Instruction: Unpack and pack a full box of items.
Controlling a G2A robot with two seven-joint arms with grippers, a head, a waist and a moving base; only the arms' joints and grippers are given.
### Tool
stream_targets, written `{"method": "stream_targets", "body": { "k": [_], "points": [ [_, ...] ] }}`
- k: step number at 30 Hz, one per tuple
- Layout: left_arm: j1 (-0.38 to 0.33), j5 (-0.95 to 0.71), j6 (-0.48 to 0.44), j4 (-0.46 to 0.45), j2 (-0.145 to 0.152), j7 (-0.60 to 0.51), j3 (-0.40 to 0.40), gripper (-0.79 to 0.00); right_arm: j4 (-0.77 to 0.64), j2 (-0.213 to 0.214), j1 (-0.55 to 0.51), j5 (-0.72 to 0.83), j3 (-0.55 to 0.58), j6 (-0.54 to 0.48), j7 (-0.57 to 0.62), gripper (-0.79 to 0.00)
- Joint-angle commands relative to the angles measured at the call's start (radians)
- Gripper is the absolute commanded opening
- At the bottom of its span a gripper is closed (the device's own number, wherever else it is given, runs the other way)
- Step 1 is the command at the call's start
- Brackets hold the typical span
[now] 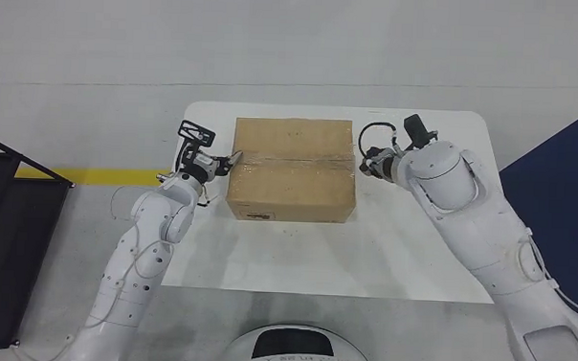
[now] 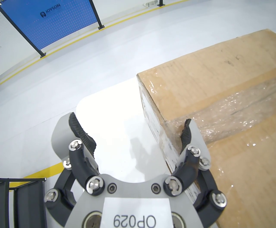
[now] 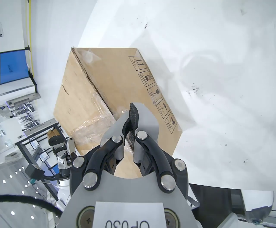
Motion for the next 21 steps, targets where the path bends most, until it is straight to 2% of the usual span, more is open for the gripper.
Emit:
{"method": "stream_targets", "body": {
  "k": [1, 7, 12, 15, 20, 21],
  "points": [
    [0.0, 0.0, 0.0, 0.0, 0.0, 0.0, 0.0, 0.0, -0.001, 0.002, -0.024, 0.032, 0.016, 0.0, -0.048, -0.785],
    [0.0, 0.0, 0.0, 0.0, 0.0, 0.0, 0.0, 0.0, 0.006, 0.001, -0.043, 0.148, 0.036, 0.0, -0.182, -0.785],
    [0.0, 0.0, 0.0, 0.0, 0.0, 0.0, 0.0, 0.0, -0.154, -0.019, -0.118, 0.331, 0.131, -0.009, -0.4, -0.785],
    [0.007, -0.025, 0.022, -0.006, -0.001, 0.025, -0.013, 0.0, -0.193, -0.038, -0.186, 0.425, 0.166, -0.151, -0.486, -0.785],
    [0.03, -0.137, 0.094, -0.025, -0.002, 0.092, -0.087, 0.0, -0.15, -0.059, -0.246, 0.509, 0.179, -0.408, -0.522, -0.785],
    [0.034, -0.16, 0.104, -0.026, -0.002, 0.101, -0.105, 0.0, -0.144, -0.063, -0.253, 0.529, 0.178, -0.458, -0.512, -0.591]
  ]
}}
